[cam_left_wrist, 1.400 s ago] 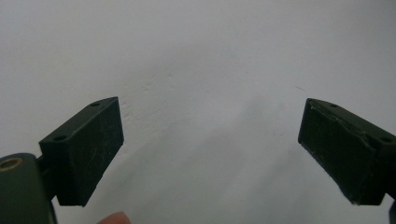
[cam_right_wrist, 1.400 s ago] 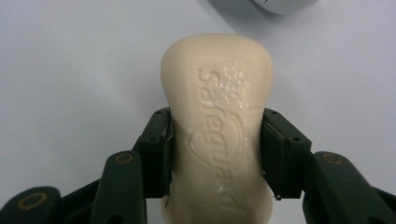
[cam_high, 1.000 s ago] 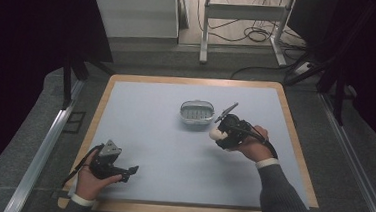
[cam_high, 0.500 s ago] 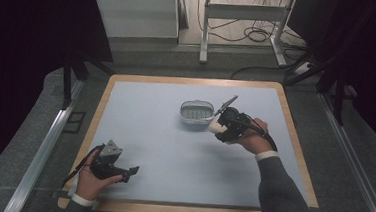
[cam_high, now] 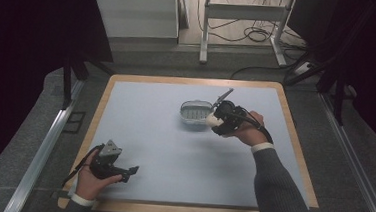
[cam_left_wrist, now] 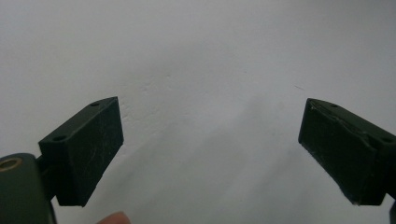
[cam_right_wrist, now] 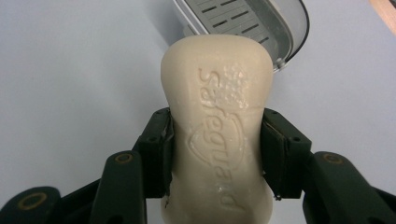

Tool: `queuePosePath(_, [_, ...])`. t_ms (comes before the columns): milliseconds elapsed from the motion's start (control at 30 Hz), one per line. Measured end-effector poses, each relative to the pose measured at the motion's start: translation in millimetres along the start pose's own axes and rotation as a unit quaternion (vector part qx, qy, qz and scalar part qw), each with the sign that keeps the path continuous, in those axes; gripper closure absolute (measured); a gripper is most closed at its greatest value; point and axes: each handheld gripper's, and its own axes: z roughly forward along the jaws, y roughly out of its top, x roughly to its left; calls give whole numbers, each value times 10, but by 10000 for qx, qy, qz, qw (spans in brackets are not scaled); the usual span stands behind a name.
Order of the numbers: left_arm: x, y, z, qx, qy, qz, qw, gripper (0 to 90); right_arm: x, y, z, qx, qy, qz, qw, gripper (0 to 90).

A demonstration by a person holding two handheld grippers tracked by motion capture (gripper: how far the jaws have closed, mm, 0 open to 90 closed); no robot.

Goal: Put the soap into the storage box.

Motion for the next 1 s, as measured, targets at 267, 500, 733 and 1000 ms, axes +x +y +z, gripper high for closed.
queuePosePath(267, [2,0,-4,-15,-2,-12,10000,69,-74,73,34,-117,-6,-42,9999,490])
queuePosePath(500, [1,0,-3,-14,-10,-12,10000,69,-125,137,70,-109,49,-51,9999,490])
queuePosePath(733, [4,-1,2,-4,-4,-1,10000,68,-147,174,144,-99,143,-43,9998,490])
queuePosePath(1000, [5,-1,-4,-18,3,-22,10000,69,-185,268,182,-61,126,-106,9998,490])
